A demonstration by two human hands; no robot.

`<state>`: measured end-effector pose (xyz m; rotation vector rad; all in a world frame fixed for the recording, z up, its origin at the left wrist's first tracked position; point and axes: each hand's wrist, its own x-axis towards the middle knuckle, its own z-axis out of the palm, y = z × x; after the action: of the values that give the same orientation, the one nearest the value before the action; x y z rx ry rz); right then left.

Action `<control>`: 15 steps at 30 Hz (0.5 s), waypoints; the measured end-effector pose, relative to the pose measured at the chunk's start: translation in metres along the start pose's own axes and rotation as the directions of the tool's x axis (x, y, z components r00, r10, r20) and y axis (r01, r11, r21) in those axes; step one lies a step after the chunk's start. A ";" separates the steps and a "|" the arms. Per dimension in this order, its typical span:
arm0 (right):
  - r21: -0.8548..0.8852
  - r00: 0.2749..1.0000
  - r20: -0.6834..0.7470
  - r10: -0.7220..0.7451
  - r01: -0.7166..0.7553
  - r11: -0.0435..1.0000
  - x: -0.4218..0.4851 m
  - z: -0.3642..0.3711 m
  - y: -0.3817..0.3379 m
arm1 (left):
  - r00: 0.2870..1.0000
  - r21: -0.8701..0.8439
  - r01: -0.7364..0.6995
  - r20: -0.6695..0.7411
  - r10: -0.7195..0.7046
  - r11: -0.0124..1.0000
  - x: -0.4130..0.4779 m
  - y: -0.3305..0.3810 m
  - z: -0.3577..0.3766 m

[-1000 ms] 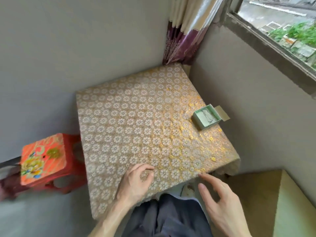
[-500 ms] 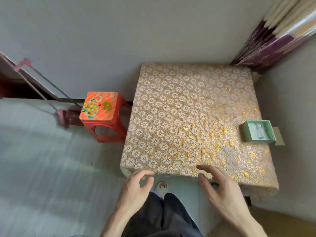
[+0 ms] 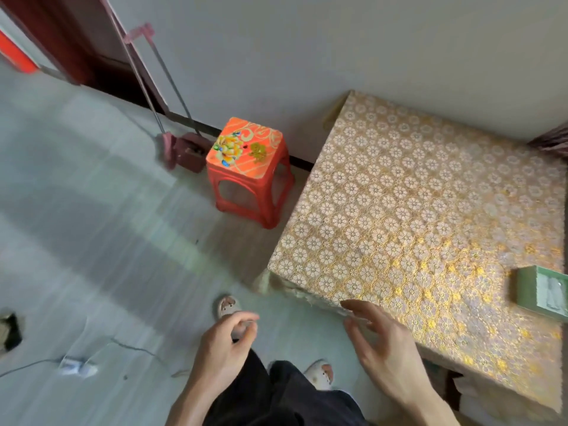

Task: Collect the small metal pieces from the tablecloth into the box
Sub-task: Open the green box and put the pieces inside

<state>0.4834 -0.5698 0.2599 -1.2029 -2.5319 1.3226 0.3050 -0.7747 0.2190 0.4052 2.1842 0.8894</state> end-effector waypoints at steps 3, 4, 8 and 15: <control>-0.012 0.999 0.003 0.041 -0.041 0.999 0.026 0.029 -0.032 | 0.999 -0.013 -0.011 0.035 0.011 1.000 0.032 -0.011 -0.035; -0.004 0.999 -0.004 0.052 -0.052 0.999 0.036 0.040 -0.046 | 0.999 0.002 -0.027 0.040 0.027 1.000 0.044 -0.014 -0.051; 0.078 0.991 -0.037 0.127 -0.124 0.989 0.066 0.086 -0.099 | 0.991 0.094 -0.091 0.103 0.082 0.991 0.099 -0.026 -0.118; 0.175 0.975 -0.083 0.207 -0.190 0.966 0.108 0.135 -0.159 | 0.980 0.225 -0.156 0.161 0.121 0.962 0.184 -0.015 -0.210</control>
<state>0.2607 -0.6448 0.2551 -1.4784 -2.2304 1.4396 0.0260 -0.7885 0.2181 0.7249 2.1512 0.6500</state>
